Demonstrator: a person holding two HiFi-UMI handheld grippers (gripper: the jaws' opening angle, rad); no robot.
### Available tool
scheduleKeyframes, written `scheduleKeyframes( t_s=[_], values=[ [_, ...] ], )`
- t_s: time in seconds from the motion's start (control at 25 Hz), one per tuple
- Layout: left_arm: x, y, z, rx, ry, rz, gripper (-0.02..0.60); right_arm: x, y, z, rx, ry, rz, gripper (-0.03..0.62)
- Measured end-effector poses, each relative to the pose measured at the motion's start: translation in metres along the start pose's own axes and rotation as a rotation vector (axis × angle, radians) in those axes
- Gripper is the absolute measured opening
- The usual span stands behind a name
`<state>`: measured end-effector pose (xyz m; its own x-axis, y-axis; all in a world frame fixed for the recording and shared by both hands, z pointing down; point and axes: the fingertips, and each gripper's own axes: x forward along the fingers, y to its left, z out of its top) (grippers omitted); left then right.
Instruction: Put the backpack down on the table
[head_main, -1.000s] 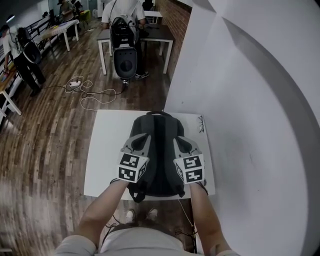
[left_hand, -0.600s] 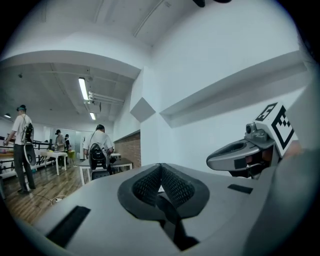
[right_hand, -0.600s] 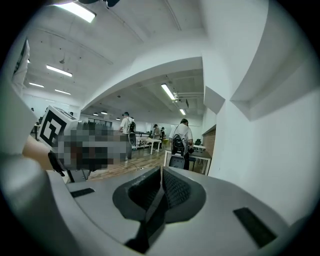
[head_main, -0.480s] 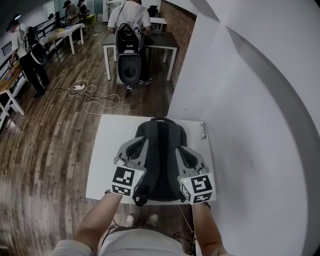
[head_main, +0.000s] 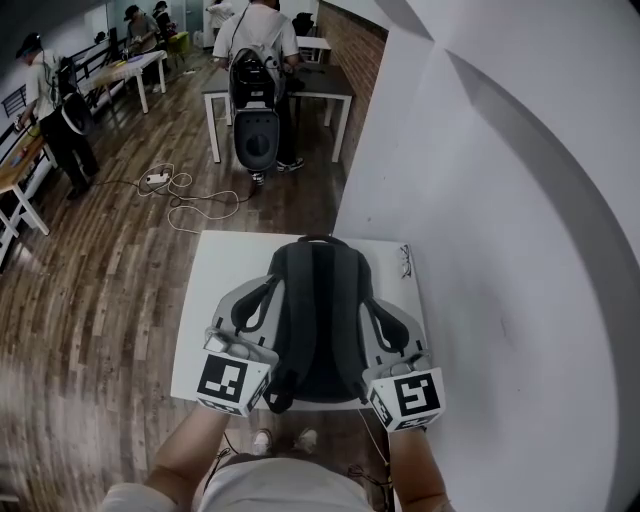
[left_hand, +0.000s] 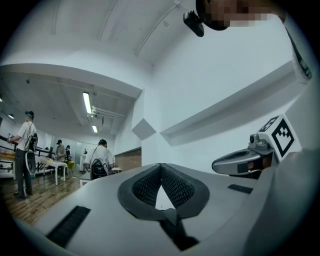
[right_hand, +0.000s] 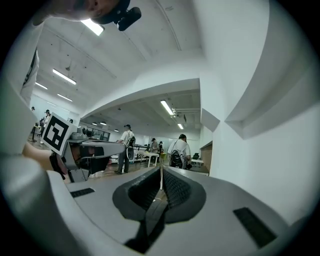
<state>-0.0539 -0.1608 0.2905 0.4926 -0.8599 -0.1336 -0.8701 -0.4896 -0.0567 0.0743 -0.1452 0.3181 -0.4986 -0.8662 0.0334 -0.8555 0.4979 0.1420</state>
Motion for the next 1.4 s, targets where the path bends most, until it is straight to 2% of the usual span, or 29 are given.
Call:
scheduleKeyframes(
  t_s=[0.28,0.52,0.92,1.4],
  values=[
    [-0.031,-0.012,0.021,0.016,-0.041,-0.027,0.017,-0.029,-0.001,0.025,-0.004,-0.053,-0.017,0.044],
    [-0.051,-0.016,0.026,0.001,-0.035,-0.018,0.017,-0.051,-0.004,0.029,0.014,-0.051,-0.045,0.044],
    [-0.059,-0.030,0.040,0.012,-0.050,-0.034,0.017,-0.085,-0.026,0.034,0.032,-0.057,-0.120,0.044],
    [-0.056,-0.045,0.039,-0.005,-0.045,-0.052,0.017,-0.094,-0.028,0.035,0.027,-0.057,-0.108,0.044]
  ],
)
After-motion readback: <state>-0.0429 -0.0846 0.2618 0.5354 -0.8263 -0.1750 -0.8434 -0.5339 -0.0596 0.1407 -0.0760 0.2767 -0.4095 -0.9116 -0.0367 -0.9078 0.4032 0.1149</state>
